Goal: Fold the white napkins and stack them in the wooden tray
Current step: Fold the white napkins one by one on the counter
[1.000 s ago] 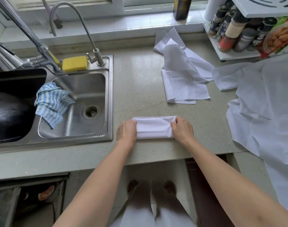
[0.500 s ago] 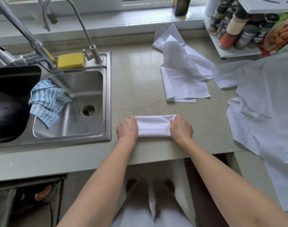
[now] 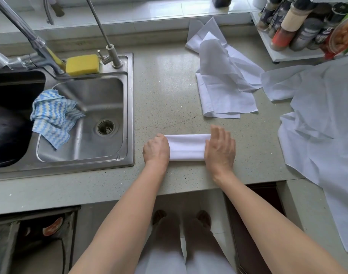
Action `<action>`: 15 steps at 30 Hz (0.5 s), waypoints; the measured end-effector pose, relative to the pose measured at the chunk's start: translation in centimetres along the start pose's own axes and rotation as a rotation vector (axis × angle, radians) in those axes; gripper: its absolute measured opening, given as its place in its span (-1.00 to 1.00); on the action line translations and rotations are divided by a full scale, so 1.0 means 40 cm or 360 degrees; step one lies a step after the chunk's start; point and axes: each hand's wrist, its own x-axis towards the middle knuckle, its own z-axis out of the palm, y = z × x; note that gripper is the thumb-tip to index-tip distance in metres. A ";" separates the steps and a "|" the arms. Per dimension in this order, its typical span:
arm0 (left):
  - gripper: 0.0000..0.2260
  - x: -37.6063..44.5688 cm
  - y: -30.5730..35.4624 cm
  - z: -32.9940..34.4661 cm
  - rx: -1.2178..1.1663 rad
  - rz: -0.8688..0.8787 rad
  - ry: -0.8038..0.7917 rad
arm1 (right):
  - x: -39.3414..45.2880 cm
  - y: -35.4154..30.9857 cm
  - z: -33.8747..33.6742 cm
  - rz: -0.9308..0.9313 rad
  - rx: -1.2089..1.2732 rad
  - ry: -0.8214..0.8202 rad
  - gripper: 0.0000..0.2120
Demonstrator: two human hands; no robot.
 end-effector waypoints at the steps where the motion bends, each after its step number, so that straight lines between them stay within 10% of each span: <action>1: -0.76 0.002 0.001 0.000 -0.0001 0.0000 0.0005 | -0.008 -0.012 0.007 -0.0165 0.0021 0.0021 -0.53; 5: -0.76 0.002 0.000 -0.006 -0.0038 -0.0010 0.0012 | -0.027 -0.051 0.056 -0.0485 0.0060 -0.0533 -0.48; 11: -0.76 0.003 -0.008 -0.022 -0.0235 -0.0070 -0.0036 | -0.028 -0.034 0.092 -0.0459 0.0009 -0.0650 -0.47; 15: -0.76 -0.037 -0.046 -0.016 -0.0353 0.0106 0.0547 | -0.027 -0.038 0.095 -0.0445 -0.0031 -0.0680 -0.47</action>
